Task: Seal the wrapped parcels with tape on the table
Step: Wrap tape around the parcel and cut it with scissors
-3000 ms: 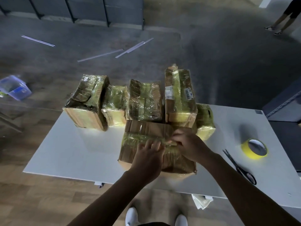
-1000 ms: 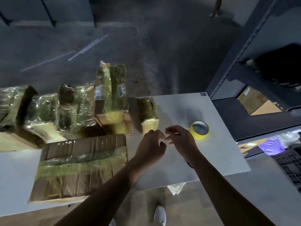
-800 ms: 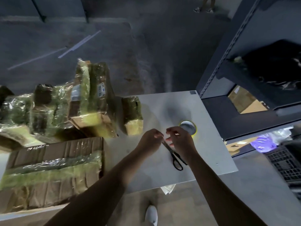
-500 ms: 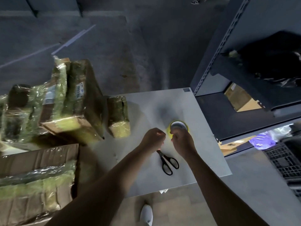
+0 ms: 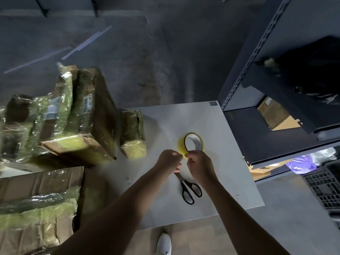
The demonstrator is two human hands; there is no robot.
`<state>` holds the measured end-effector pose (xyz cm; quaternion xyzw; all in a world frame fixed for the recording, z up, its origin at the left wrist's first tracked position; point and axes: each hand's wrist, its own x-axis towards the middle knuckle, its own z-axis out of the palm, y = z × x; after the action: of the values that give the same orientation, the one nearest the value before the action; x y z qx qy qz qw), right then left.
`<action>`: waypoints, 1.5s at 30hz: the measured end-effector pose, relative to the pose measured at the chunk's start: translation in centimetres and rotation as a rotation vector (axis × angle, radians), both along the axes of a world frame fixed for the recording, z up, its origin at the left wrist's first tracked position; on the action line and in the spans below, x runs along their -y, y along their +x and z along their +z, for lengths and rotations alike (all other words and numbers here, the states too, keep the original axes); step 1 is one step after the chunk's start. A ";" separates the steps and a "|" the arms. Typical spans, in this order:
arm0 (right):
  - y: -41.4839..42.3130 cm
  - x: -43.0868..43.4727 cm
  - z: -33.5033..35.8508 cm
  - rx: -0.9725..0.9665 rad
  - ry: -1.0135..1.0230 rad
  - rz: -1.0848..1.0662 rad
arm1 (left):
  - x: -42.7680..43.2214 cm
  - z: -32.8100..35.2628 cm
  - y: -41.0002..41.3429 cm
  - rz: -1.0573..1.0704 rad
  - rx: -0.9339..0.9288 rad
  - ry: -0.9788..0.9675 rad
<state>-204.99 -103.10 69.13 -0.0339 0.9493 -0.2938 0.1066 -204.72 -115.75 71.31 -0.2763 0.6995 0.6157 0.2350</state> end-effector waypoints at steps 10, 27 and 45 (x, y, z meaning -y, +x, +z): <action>3.4 6.5 6.7 -0.106 -0.295 0.036 | 4.2 3.7 0.6 0.233 -0.238 -0.137; 4.7 15.8 11.3 0.174 -0.795 0.026 | 18.4 12.0 10.6 0.090 -0.769 -0.156; 14.3 32.3 10.9 -0.132 -0.491 0.175 | 37.6 12.7 22.5 0.379 -0.470 0.148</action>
<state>-190.67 -135.45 80.02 -0.1596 0.8479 -0.5021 0.0582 -182.23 -153.36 83.99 -0.2339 0.6240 0.7449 -0.0327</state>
